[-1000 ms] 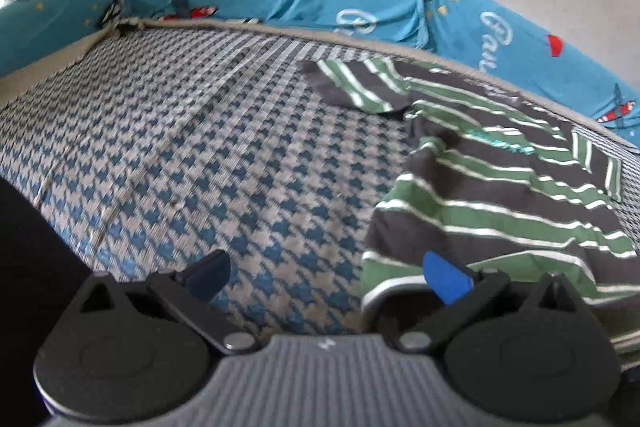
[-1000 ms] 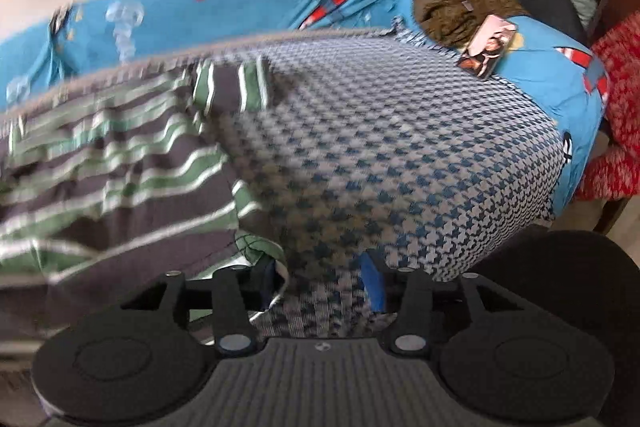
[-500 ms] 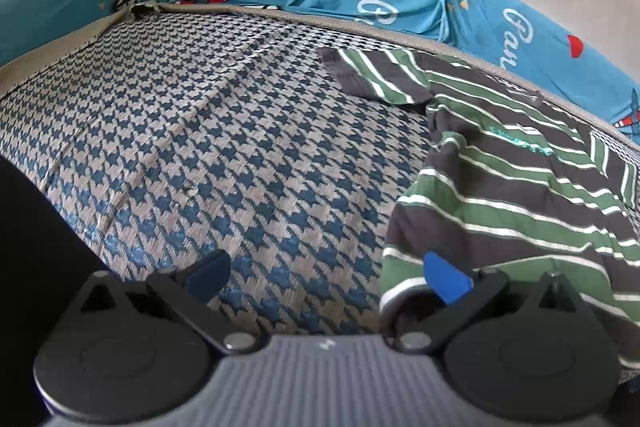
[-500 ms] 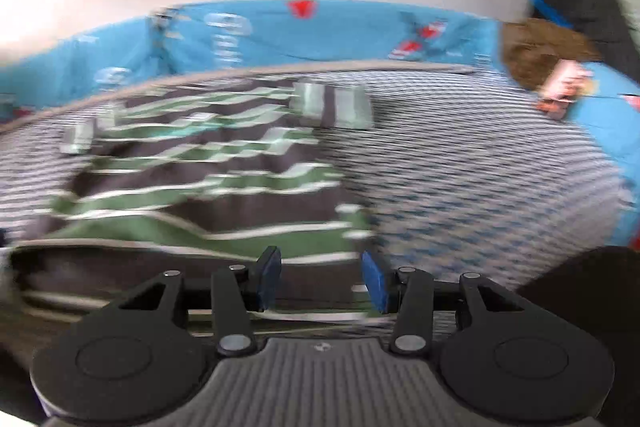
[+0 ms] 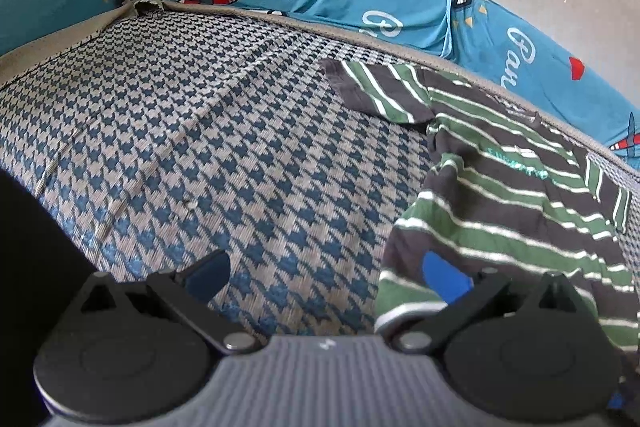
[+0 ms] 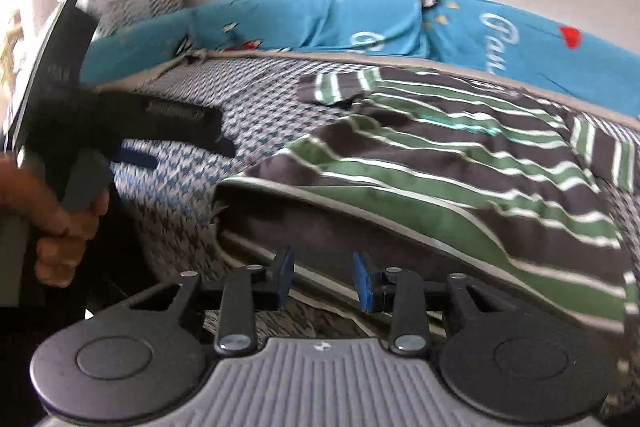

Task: Fold clothes
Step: 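Close the right gripper on the shirt hem near the left gripper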

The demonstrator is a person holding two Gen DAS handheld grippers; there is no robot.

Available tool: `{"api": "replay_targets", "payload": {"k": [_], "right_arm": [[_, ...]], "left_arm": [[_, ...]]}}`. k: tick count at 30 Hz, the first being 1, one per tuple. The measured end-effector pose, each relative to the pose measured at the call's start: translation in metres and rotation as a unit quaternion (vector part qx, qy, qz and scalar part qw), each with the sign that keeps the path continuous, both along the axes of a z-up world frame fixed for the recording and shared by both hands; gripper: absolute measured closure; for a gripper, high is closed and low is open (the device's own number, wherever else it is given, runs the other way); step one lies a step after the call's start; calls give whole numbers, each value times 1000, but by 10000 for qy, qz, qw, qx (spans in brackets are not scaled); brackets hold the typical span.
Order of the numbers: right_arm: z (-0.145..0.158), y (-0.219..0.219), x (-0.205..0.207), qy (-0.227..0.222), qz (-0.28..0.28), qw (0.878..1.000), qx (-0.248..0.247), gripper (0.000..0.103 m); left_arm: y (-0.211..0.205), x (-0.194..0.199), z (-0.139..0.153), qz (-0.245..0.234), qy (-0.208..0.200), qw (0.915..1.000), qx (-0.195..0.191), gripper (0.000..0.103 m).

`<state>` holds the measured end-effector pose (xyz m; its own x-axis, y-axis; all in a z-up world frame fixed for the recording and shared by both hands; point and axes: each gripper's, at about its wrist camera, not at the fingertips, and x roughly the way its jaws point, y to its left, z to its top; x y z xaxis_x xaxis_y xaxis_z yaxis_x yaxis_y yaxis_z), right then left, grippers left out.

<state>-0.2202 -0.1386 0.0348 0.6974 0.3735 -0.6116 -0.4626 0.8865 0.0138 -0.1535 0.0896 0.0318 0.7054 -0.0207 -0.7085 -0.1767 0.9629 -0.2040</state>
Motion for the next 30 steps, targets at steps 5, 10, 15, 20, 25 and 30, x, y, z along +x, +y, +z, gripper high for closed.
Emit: {"api": "replay_targets", "payload": {"k": [5,10,15,20,25,30], "right_arm": [[-7,23,8,-115,326,9993,-169,71],[-9,45,15,-335,653,9966,-383,71],[-18,66,25,-589,862,9906,-883,71],[-32,82,38,-674,1034,9848,-1222,71],[-37,83,48,-674,1040,9865,-1074,78],[-33,82,47,-613,1112,9875,-935,98]], "left_arm": [[5,9,4,73,-49,9999,-109,0],[7,9,4,67,-47,9998,-156,0],[11,6,2,85,-46,9998,-200,0],[15,6,0,160,-10,9995,-254,0],[14,7,-3,149,11,9996,-227,0],[15,7,-5,155,32,9997,-208,0]]}}
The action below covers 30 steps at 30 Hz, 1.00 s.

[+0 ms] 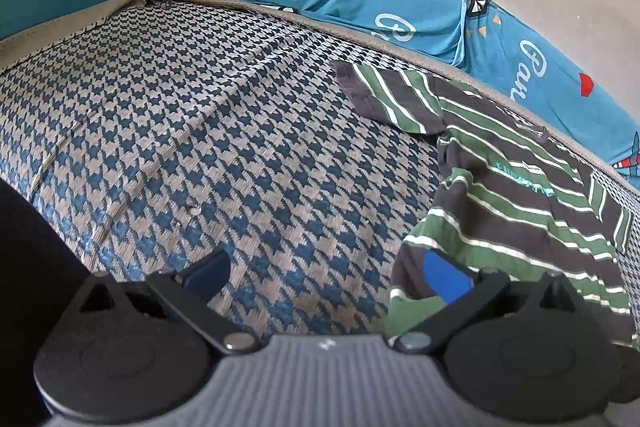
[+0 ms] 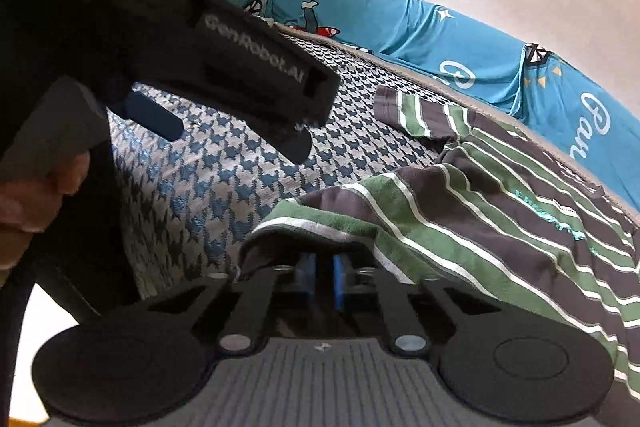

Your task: Fold clothes

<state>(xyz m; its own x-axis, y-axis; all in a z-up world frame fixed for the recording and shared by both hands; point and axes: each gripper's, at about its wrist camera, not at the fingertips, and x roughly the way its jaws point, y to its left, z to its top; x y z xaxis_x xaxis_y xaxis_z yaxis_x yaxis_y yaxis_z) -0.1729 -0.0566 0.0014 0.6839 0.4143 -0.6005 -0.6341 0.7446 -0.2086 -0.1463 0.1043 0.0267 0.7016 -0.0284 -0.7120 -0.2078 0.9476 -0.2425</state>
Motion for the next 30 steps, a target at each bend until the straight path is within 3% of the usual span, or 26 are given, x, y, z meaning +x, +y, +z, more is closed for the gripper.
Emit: {"api": "replay_targets", "payload": {"k": [9,11,13,16,19,26,27,30], "right_arm": [[15,-5,-31,503,529,9966,385,101],[13,-8,-33,633,415,9957,528,101],[12,-13,-29,771,238,9935,798,97],[14,-20,-21,855,0,9897,1147,81],[13,-18,-10,1016,-147,9858,1328,79],[-3,-23,16,1817,-449,9622,1977,82],[-1,-24,15,1783,-456,9626,1988,90],[6,-21,1,1480,-261,9716,1825,95]], "left_arm": [[0,-1,2,30,-41,10000,72,0],[-2,-2,3,25,-62,9999,111,0],[-3,-3,5,14,-103,9998,169,0],[-4,-4,7,37,-142,9996,222,0],[-4,-3,7,55,-148,9996,225,0],[-3,-4,8,113,-185,9995,231,0],[-2,-4,8,119,-193,9995,230,0],[-2,-3,8,145,-199,9995,202,0]]}}
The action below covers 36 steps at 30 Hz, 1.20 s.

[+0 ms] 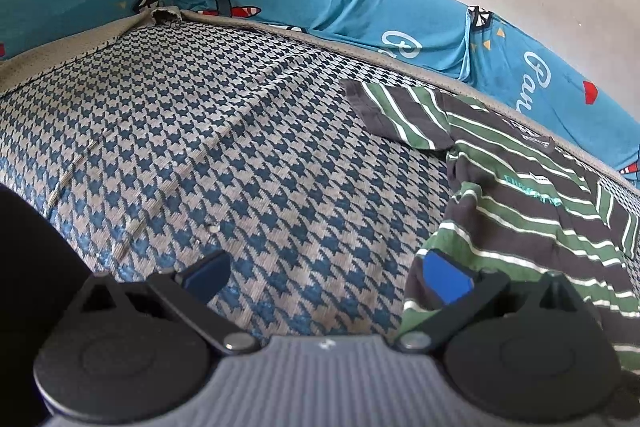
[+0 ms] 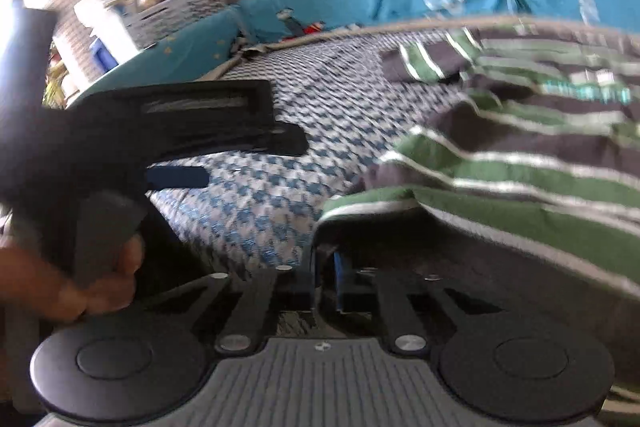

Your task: Fold clothes

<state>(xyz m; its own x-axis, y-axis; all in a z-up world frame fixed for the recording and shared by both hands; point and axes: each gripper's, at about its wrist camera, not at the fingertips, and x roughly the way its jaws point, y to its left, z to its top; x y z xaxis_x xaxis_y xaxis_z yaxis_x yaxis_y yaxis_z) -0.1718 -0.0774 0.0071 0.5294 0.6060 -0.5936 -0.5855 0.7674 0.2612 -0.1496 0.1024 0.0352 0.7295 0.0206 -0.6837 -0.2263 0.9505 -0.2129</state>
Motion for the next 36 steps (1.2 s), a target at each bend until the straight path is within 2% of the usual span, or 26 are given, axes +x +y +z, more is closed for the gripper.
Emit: {"api": "replay_targets", "payload": {"k": [3,7,10,15,23,27,28,29,30,32,36], "right_arm": [[3,17,-22,-428,530,9970,-376,95],[-8,34,-46,-467,1168,9901,-628,95],[-10,33,-50,-457,1114,9903,-696,93],[1,9,-34,-347,307,9985,-285,83],[-12,-8,4,436,-420,9974,379,80],[-15,-7,15,539,-429,9957,626,81],[-15,-7,16,529,-417,9956,645,90],[-14,-6,15,515,-388,9960,616,95],[-13,-5,14,495,-355,9964,584,98],[-6,-2,3,252,-161,9986,447,99],[6,21,-35,-636,593,9957,-322,99]], "left_arm": [[0,0,0,1,-9,10000,2,0],[0,0,0,-8,-8,10000,38,0],[1,-1,1,5,-19,10000,29,0],[-2,-1,1,-31,-17,10000,73,0],[-1,-1,1,-38,-13,9999,97,0],[0,0,0,-42,-1,9999,116,0],[0,0,0,-40,3,9999,119,0],[0,0,0,-32,5,9999,117,0],[1,0,0,-22,4,9999,113,0],[1,1,0,-6,4,9999,114,0],[-1,1,-1,-40,25,9998,189,0]]}}
